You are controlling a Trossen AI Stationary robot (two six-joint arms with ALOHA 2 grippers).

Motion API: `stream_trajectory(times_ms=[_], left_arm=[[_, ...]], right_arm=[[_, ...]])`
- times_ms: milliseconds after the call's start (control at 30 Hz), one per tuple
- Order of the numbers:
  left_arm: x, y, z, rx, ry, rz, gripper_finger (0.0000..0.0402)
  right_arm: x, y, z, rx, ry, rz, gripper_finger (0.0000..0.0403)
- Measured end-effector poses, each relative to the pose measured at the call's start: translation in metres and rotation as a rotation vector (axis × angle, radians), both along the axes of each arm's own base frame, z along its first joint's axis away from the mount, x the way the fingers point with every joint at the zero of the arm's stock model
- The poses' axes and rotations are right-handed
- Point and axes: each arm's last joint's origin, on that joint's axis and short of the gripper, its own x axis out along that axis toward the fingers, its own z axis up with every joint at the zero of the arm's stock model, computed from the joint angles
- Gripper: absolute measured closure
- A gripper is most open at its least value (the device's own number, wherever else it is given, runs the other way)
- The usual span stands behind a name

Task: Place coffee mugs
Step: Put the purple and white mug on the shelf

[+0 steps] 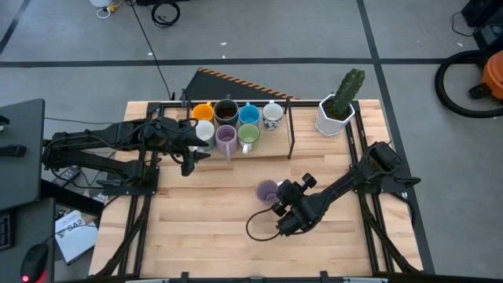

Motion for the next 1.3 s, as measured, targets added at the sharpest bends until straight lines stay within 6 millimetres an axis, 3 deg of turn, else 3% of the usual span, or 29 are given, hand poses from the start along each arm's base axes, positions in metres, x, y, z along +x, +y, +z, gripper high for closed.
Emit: stream_trajectory(times_ms=[367,567,1033,1300], left_arm=[[-0.001,0.0,-0.001,0.0,0.009,0.0,0.021],[-0.001,0.0,-0.001,-0.002,0.009,0.001,0.021],[-0.001,0.0,-0.001,0.0,0.012,-0.001,0.021],[-0.001,0.0,-0.001,0.0,0.013,-0.001,0.021]], right_arm=[[-0.001,-0.018,-0.019,-0.023,-0.023,-0.042,0.0361],[-0.001,-0.02,-0.02,-0.016,-0.018,-0.047,0.0358],[-0.009,-0.005,-0.021,0.032,0.047,0.018,0.0266],[-0.017,0.002,-0.004,0.059,0.112,0.139,0.0253]])
